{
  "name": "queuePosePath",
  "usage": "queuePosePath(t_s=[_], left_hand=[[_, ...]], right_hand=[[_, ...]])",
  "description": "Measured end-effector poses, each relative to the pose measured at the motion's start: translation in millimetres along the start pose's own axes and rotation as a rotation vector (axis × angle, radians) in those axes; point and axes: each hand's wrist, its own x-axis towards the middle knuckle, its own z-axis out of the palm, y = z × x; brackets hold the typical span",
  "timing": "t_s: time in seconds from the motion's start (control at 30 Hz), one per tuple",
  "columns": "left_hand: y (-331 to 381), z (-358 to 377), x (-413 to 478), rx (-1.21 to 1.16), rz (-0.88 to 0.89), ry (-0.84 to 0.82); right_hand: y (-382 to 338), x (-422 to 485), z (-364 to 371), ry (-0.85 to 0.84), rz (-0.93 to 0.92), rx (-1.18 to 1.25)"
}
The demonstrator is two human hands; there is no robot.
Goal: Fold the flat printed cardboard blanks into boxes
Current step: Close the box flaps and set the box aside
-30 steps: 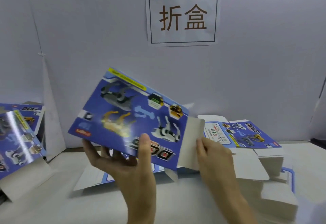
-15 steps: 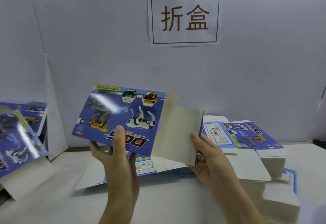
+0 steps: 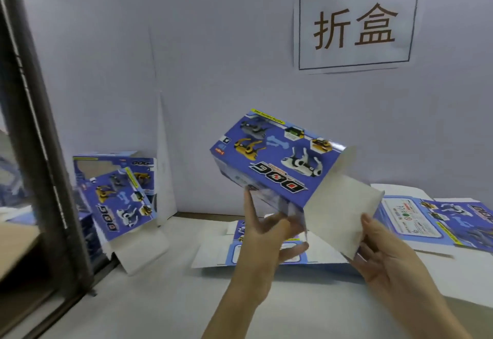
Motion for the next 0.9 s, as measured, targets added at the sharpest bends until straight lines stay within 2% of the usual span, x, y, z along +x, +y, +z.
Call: queuePosePath(t_s=[0.1, 0.17, 0.23, 0.37, 0.5, 0.57, 0.63, 0.77, 0.9], left_hand=[[10, -25, -10, -0.115, -0.192, -0.029], [10, -42, -16, -0.214, -0.252, 0.005], [8, -59, -20, -0.221, -0.219, 0.099], [50, -94, 0, -0.114, -0.119, 0.287], [141, -140, 60, -0.343, 0.164, 0.528], [166, -157, 77, -0.327, 0.189, 0.603], [153, -154, 82, -0.098, 0.108, 0.552], [55, -134, 89, 0.667, 0.005, 0.341], [-51, -110, 81, 1.360, -0.050, -0.105]], right_hand=[[16, -3, 9, -0.113, -0.069, -0.157], [27, -7, 17, -0.196, -0.071, -0.193], [39, -10, 22, -0.249, -0.005, -0.228], [53, -9, 17, -0.221, 0.136, -0.351], [56, -5, 15, -0.152, 0.142, -0.388], [57, -4, 14, -0.135, 0.155, -0.403], [58, -3, 14, -0.129, 0.172, -0.420], [59, -1, 14, -0.122, 0.202, -0.491], [62, 3, 12, -0.109, 0.229, -0.640]])
